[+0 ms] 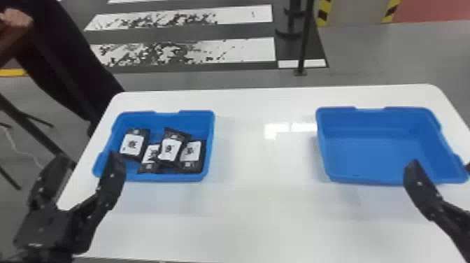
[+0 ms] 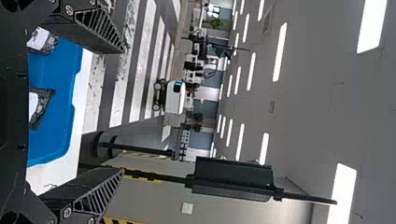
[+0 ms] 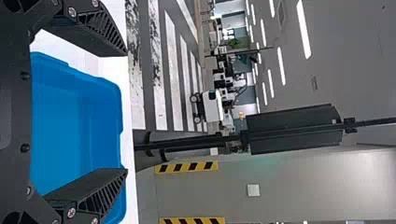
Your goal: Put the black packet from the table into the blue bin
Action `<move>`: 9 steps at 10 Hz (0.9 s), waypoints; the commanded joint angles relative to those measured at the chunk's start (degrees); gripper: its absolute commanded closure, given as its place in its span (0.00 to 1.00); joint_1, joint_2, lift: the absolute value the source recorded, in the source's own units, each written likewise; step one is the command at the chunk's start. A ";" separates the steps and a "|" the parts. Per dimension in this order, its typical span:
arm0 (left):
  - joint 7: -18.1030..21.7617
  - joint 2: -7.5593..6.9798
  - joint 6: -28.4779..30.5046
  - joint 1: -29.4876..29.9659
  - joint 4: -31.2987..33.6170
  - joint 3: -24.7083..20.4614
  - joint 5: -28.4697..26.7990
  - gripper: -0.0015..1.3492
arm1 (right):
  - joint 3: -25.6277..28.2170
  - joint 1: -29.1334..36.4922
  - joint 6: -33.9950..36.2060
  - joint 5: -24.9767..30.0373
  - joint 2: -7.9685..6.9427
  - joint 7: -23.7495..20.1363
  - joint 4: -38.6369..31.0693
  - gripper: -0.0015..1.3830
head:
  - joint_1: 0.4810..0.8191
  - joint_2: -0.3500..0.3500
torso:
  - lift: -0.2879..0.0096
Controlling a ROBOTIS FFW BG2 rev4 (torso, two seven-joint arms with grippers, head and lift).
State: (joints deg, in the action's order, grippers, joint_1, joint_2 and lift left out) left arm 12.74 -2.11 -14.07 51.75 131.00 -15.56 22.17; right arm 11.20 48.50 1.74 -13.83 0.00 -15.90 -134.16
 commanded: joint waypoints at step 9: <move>0.00 -0.53 0.28 -0.29 -0.01 0.59 0.91 0.09 | -0.11 -0.12 -0.76 -0.11 -0.05 0.08 0.21 0.10 | 0.63 0.64 | 0.60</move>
State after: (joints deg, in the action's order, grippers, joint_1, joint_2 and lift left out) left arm 12.74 -2.64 -13.81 51.43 130.99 -14.97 23.06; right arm 11.14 48.37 1.02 -13.94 0.00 -15.84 -133.94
